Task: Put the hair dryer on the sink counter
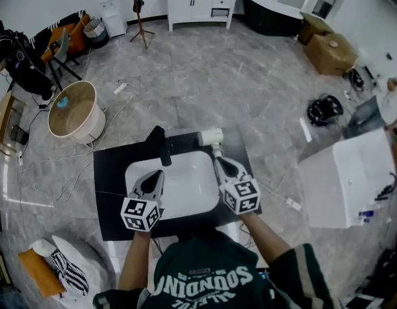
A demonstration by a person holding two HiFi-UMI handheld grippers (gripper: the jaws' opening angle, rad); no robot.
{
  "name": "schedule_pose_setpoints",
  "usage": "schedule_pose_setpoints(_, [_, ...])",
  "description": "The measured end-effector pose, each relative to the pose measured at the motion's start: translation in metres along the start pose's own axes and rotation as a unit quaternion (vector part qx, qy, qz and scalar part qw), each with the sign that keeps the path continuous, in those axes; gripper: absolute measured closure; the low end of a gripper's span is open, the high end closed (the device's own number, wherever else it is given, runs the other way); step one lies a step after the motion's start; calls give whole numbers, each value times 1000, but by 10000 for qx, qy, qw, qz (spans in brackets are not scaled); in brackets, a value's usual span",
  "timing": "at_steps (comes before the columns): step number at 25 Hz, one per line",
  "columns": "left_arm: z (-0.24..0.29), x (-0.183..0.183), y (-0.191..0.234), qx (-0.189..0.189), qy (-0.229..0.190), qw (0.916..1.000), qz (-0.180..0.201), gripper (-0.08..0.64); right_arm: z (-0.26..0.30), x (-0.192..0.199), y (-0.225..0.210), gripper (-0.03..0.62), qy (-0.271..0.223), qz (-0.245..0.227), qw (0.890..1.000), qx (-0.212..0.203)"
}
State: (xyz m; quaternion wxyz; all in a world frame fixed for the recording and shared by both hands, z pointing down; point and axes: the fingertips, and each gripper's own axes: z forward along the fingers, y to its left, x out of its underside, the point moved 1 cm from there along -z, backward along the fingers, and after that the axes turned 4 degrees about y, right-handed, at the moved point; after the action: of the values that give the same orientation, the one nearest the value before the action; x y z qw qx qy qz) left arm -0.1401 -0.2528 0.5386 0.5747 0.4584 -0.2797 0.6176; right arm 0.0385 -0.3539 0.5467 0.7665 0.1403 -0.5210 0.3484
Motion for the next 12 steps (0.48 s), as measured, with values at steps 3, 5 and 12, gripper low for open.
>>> schedule_pose_setpoints(3, [0,-4,4,-51,-76,10000,-13,559,-4,-11,7,591,-170,-31,9998,-53])
schedule_pose_setpoints(5, [0,-5,4,-75,-94,9999,-27,559,-5,-10,8,592,-188,-50,9998,-55])
schedule_pose_setpoints(12, [2,-6,-1,-76,-96,9999,-77,560,-6,-2,14,592,-90,-112,9998,-157])
